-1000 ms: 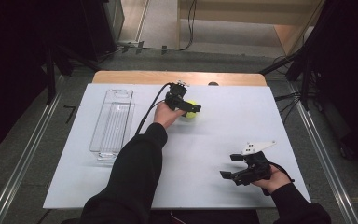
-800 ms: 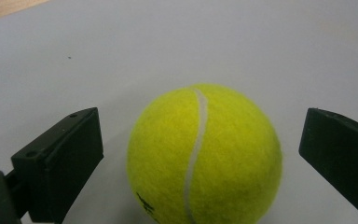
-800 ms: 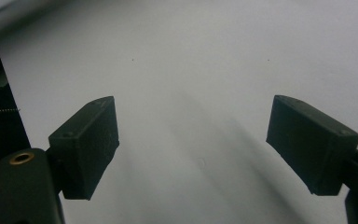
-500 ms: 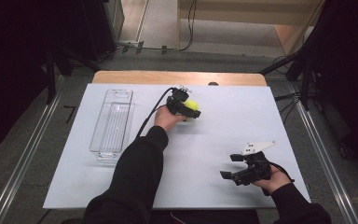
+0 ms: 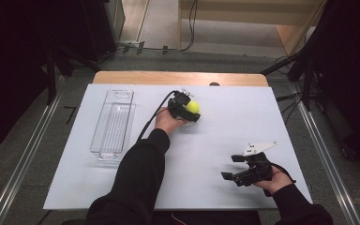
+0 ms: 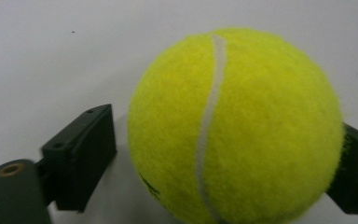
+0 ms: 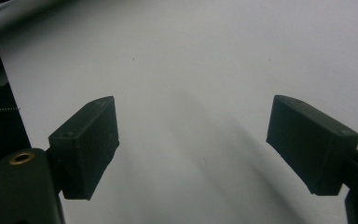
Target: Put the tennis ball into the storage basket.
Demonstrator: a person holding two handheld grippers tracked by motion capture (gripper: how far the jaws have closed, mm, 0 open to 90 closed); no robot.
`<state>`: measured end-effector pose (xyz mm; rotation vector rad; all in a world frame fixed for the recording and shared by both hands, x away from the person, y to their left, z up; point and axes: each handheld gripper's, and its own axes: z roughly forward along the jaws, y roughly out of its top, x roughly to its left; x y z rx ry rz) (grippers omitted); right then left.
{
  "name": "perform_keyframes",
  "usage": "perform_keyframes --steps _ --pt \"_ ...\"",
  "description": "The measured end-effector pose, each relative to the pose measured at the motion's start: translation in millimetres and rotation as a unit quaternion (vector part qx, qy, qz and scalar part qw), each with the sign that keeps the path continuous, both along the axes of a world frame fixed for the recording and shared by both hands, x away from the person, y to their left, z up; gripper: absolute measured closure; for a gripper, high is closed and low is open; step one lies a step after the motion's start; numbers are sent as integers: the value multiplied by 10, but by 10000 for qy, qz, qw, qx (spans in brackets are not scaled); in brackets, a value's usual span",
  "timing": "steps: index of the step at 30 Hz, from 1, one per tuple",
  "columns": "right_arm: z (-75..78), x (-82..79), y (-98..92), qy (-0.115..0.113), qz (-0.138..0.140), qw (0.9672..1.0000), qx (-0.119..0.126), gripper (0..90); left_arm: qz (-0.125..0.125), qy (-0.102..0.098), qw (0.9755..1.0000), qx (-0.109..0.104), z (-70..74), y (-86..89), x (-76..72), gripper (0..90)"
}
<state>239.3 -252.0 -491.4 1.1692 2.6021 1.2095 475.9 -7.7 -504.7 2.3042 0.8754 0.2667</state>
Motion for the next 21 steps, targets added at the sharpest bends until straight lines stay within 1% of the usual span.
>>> perform_keyframes --steps 2,4,5,6,7,10,12,15,21 --pt "0 0 -1 2 -2 10000 1 148 -44 -5 10000 26 -1 -15 -10 163" --pt "0 0 -2 4 -10 10000 4 148 -45 -77 9999 58 -5 -28 -25 193" --pt "0 -1 -2 2 -11 10000 4 148 -67 -75 9999 75 1 -26 -27 212" --pt "0 -1 -2 -2 -7 10000 3 148 -42 -68 10000 41 4 -33 -31 235" --pt "0 -1 -3 -3 -5 10000 2 148 -23 -83 9999 70 5 -42 -35 244" --pt "0 -1 -3 -3 -5 10000 2 148 -14 -156 9998 134 5 -67 -53 249" --pt "0 -1 -3 -2 -6 10000 2 148 -22 -112 9998 141 10 -57 -48 251" --pt "-1 0 -2 0 -2 10000 4 148 -5 -36 9999 97 14 -41 -35 254" --pt "0 0 -1 -1 -1 10000 5 148 1 -38 9999 123 18 -45 -37 256"
